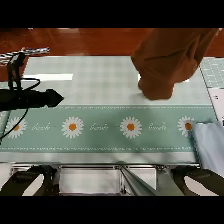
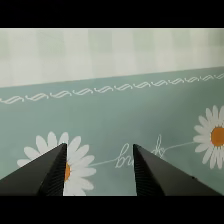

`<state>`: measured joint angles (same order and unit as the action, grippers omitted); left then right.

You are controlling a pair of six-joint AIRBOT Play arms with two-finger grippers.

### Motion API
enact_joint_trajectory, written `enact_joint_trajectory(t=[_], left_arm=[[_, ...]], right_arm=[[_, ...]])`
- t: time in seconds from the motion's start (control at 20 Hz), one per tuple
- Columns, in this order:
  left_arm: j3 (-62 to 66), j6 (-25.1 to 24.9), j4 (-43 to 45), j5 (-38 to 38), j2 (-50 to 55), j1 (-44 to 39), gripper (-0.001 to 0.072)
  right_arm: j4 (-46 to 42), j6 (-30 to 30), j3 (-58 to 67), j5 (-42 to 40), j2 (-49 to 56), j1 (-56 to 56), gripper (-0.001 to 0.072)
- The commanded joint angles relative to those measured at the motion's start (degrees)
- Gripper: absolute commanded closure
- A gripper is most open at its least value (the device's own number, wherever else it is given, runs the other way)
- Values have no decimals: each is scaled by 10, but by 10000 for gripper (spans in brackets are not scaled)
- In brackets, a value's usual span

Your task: Fold the shirts.

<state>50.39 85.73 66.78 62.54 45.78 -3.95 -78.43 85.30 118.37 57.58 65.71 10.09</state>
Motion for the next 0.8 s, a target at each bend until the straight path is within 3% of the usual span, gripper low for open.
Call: enact_joint_trajectory(t=[0.0, 0.15, 0.35, 0.55, 0.75], left_arm=[[-13, 0, 0, -45, -3, -3, 197], [-13, 0, 0, -58, -3, -2, 198], [-13, 0, 14, -63, -3, -1, 198], [-14, 0, 15, -58, -2, 7, 198], [-19, 0, 11, -34, 4, 7, 198]], right_arm=[[-1, 9, 2, 27, -13, 80, 690], [-1, 18, -3, 90, 12, 162, 690], [-1, 51, -97, 96, 36, 249, 690], [15, 90, -245, 25, 80, 276, 690], [109, 103, -324, -41, 176, 277, 689]])
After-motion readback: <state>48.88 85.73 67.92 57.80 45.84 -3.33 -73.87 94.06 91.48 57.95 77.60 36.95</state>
